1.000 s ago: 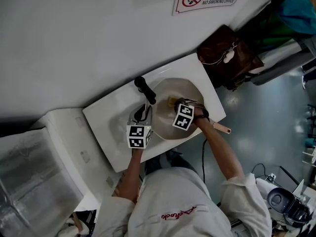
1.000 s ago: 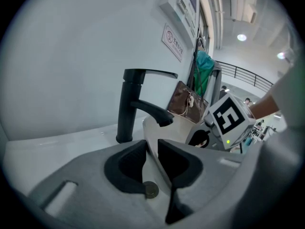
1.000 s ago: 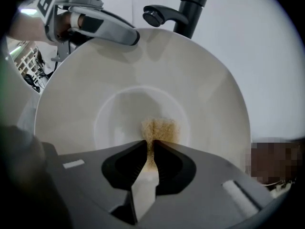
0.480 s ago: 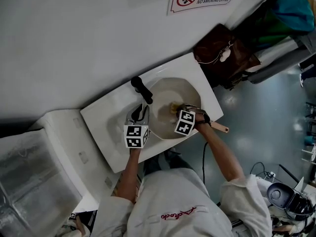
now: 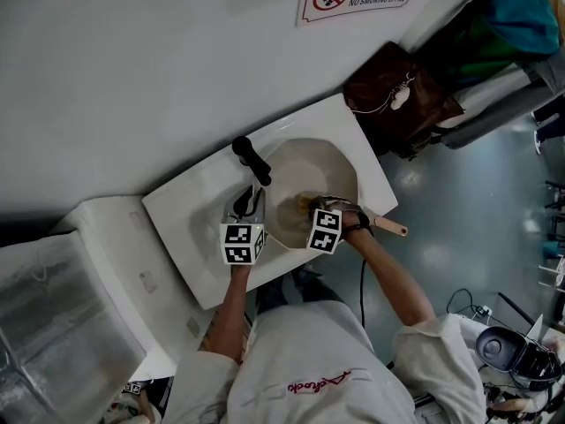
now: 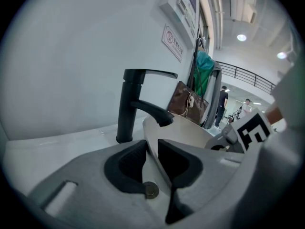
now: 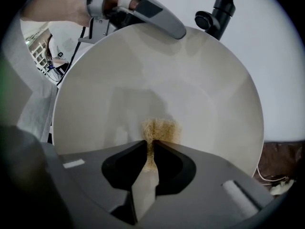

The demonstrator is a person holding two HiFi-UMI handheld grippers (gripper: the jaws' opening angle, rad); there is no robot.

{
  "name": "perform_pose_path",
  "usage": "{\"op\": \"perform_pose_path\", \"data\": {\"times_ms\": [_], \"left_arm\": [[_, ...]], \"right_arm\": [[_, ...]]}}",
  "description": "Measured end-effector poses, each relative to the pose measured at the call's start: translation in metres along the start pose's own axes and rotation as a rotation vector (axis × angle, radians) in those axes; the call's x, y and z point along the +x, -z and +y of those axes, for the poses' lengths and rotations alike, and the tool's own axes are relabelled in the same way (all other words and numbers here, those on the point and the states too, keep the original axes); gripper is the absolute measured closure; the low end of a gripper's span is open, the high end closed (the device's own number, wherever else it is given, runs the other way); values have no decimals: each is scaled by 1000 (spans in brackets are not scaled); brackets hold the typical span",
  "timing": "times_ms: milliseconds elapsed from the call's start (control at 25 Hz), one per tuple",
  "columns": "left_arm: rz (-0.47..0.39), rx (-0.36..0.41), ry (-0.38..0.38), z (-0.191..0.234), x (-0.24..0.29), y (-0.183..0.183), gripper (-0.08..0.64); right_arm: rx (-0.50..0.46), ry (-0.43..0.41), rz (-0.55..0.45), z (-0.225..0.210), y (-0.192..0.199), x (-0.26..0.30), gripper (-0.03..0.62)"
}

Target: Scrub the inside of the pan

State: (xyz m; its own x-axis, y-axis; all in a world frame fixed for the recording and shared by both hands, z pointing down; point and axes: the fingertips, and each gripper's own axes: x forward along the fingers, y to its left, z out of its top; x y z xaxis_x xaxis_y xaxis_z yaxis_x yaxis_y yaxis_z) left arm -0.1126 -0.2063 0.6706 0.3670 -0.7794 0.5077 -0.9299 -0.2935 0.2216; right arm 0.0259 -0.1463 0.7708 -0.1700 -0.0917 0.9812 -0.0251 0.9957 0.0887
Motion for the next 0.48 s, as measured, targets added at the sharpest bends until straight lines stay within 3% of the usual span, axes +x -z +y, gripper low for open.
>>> {"op": "perform_pose_path", "data": {"times_ms": [480], "left_arm": [[-4, -2, 1, 0, 0, 0, 480]], "right_arm": [[-63, -28, -38, 24, -31, -1, 535]]}}
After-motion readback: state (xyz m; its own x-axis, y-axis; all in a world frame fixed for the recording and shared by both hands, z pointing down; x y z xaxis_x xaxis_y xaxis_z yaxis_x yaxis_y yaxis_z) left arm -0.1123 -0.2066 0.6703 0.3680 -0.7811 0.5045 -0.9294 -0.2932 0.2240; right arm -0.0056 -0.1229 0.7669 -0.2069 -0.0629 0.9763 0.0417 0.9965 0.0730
